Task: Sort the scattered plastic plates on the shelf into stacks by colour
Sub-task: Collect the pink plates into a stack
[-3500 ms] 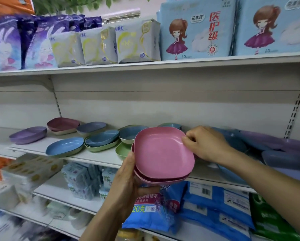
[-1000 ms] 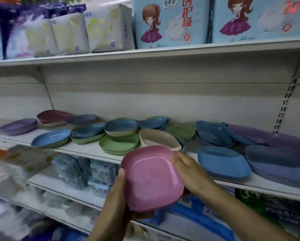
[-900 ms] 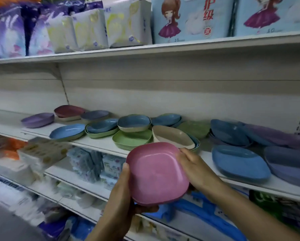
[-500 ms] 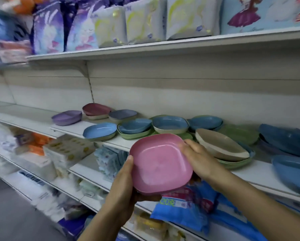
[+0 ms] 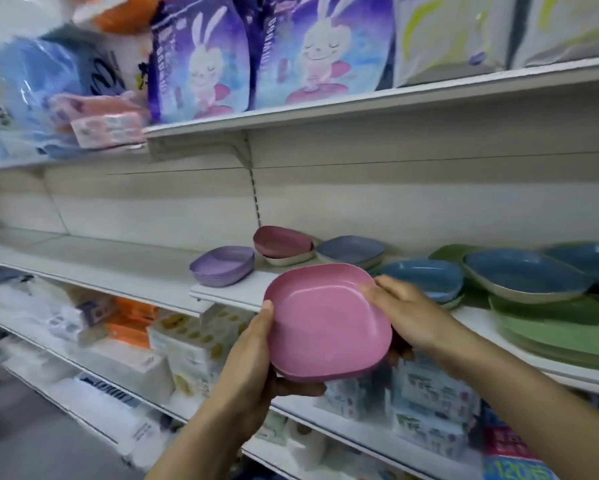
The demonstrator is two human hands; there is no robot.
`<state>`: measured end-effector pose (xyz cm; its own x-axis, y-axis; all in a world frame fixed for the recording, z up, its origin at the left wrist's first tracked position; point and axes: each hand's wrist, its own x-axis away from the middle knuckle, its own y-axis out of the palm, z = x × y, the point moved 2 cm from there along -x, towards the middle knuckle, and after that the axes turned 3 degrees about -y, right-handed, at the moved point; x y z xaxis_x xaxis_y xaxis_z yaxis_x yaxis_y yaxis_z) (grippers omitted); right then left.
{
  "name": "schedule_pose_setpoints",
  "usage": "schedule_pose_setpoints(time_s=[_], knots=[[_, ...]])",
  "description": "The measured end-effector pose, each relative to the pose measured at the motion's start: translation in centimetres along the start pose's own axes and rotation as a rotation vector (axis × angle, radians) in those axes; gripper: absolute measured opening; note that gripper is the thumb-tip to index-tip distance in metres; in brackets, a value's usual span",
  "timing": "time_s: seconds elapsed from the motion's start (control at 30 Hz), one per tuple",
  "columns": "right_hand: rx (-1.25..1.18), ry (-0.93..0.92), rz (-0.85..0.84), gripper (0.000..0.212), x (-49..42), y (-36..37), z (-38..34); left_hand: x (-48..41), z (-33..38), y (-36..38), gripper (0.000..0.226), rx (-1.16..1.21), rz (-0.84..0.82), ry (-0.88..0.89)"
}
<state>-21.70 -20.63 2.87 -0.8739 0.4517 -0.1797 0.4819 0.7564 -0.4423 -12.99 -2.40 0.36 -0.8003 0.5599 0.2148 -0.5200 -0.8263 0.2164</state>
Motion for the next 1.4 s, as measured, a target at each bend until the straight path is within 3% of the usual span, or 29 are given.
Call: schedule_pose_setpoints(time_s=[0.17, 0.3, 0.5, 0.63, 0.77, 0.97, 1.2, 1.4], knots=[[0.039, 0.012, -0.079, 0.040, -5.8, 3.3, -2.3, -3.8, 2.7, -4.2, 0.047, 0.026, -0.005, 0.022], [0.125, -0.030, -0.166, 0.048, -11.3, 4.9, -3.2, -5.9, 4.0, -6.9, 0.043, 0.062, 0.087, 0.036], [0.385, -0.097, -0.068, 0.048, -19.3, 7.6, -3.1, -9.1, 5.4, -11.6, 0.038, 0.103, 0.165, 0.069], [0.579, 0.004, -0.049, 0.033, -23.7, 10.1, -2.6, -11.9, 7.0, -15.6, 0.041, 0.108, 0.165, 0.101], [0.692, 0.174, 0.069, 0.043, -27.1, 11.9, -1.6, -15.2, 9.0, -19.0, 0.043, 0.081, 0.154, 0.092], [0.662, 0.220, 0.120, 0.047, -28.1, 14.8, -1.7, -18.6, 11.1, -22.7, 0.035, 0.052, 0.065, 0.050], [0.281, 0.314, 0.137, 0.033, -27.0, 17.9, -2.0, -21.3, 12.0, -24.7, 0.037, 0.053, -0.042, -0.008], [0.415, 0.477, 0.349, 0.049, -25.9, 15.0, -3.5, -21.9, 11.5, -25.0, 0.037, 0.102, -0.087, -0.033]])
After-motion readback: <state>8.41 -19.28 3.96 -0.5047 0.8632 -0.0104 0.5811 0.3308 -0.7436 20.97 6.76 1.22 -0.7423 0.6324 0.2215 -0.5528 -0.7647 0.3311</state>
